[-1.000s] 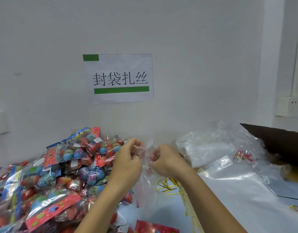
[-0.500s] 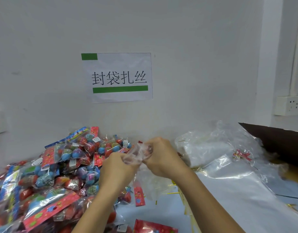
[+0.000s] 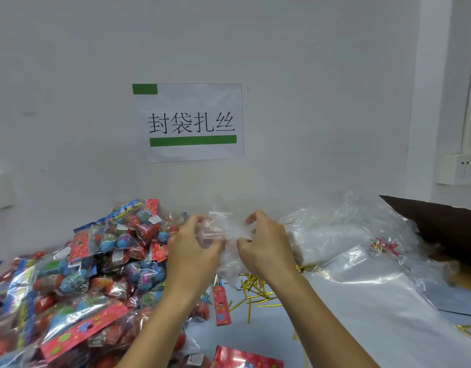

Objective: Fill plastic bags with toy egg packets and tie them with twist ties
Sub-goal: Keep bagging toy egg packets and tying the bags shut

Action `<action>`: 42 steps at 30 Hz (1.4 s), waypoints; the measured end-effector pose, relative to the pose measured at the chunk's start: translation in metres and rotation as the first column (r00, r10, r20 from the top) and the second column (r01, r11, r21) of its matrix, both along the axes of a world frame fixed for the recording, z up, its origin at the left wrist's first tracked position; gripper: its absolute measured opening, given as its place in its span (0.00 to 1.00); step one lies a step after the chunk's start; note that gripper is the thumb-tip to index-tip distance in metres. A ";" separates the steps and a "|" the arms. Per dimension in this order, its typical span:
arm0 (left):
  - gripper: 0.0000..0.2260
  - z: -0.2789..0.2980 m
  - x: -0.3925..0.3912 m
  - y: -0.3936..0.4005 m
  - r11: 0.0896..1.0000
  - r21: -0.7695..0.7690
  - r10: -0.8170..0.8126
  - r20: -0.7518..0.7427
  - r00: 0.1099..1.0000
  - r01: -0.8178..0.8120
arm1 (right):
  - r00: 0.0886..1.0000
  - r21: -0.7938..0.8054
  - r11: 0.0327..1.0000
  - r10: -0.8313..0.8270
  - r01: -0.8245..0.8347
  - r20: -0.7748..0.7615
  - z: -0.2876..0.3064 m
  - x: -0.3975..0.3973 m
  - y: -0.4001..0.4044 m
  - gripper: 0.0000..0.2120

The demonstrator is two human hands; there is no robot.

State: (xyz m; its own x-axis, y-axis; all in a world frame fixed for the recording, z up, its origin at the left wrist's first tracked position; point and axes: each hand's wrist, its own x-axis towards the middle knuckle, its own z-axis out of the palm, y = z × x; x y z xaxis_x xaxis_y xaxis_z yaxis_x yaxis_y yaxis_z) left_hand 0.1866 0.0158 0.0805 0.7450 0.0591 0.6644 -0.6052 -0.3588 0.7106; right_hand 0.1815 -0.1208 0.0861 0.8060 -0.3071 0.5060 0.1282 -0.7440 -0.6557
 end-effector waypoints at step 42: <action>0.06 -0.006 0.015 0.041 0.681 0.546 0.543 0.070 0.837 -0.488 | 0.942 -0.194 0.973 0.054 -0.123 -0.331 -0.011 0.007 -0.026 0.14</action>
